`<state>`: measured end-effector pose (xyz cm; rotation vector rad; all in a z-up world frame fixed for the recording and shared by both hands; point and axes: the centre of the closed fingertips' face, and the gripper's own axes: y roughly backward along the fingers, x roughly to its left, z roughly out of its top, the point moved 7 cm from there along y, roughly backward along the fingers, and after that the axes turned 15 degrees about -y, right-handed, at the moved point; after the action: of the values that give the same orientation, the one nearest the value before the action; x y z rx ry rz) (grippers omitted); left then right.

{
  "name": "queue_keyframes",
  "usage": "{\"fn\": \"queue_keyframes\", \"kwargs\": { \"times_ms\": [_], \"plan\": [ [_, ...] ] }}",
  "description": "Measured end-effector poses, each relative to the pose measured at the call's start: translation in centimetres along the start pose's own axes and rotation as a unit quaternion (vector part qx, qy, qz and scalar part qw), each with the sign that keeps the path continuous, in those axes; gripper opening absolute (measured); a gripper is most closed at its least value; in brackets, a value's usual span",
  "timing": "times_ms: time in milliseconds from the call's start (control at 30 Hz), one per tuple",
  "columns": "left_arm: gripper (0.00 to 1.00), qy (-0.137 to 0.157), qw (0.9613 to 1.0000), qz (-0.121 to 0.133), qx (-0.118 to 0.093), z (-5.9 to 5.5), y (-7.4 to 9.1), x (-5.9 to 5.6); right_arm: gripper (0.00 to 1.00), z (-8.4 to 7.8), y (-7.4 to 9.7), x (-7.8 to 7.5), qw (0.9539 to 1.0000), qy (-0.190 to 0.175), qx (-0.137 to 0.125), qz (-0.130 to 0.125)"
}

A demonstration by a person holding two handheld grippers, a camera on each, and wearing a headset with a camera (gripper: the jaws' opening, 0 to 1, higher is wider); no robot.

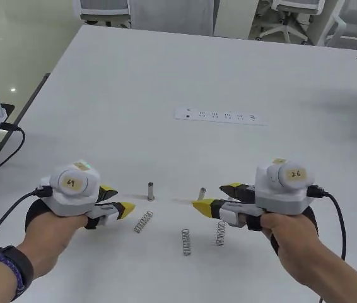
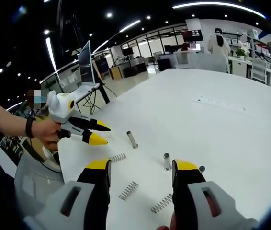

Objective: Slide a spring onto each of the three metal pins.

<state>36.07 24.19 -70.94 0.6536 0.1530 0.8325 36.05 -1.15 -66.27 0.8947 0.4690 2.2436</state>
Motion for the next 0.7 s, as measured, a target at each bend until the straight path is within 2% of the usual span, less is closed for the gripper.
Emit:
{"fn": "queue_keyframes", "kwargs": {
  "times_ms": [367,700],
  "plan": [
    [0.32,0.000,0.9998,0.012,-0.019,0.9,2.1,-0.1,0.53,-0.6,1.2,-0.2,1.0000,-0.004,0.000,-0.003],
    [0.36,0.024,0.9987,0.027,-0.035,0.8,4.2,-0.3,0.55,-1.2,2.6,-0.6,1.0000,-0.004,0.000,-0.009]
  ]
}}
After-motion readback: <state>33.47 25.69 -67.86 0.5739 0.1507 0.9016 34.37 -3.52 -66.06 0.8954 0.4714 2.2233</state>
